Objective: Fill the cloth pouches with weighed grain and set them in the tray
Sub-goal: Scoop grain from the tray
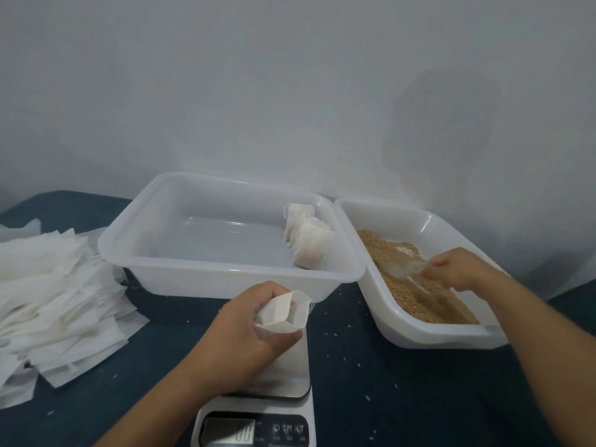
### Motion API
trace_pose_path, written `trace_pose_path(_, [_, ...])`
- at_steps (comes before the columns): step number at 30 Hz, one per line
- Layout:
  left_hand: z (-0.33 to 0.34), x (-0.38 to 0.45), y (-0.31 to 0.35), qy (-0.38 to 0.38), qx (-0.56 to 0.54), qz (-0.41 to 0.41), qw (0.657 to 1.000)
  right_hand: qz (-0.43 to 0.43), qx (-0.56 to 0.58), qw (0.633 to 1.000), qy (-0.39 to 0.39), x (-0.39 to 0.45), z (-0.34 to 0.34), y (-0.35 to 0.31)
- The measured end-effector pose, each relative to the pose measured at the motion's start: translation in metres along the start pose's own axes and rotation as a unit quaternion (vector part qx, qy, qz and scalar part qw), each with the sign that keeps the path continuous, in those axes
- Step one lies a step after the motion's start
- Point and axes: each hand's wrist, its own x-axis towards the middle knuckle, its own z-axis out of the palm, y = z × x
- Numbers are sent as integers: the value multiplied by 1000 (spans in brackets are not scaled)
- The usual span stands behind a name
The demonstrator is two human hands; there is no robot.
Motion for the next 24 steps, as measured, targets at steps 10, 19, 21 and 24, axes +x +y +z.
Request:
trace_pose_path(10, [2, 3, -7, 10, -17, 10, 1000, -37, 73, 996, -17, 33, 42, -51])
trace_pose_path(19, [2, 0, -5, 10, -54, -21, 998, -19, 197, 980, -11, 14, 35, -52])
trace_pose_path(21, [3, 1, -5, 14, -61, -29, 998, -17, 235, 972, -6, 5, 27, -48])
trace_pose_path(24, [4, 1, -3, 20, -84, -48, 995, -42, 273, 961, 17, -14, 19, -43])
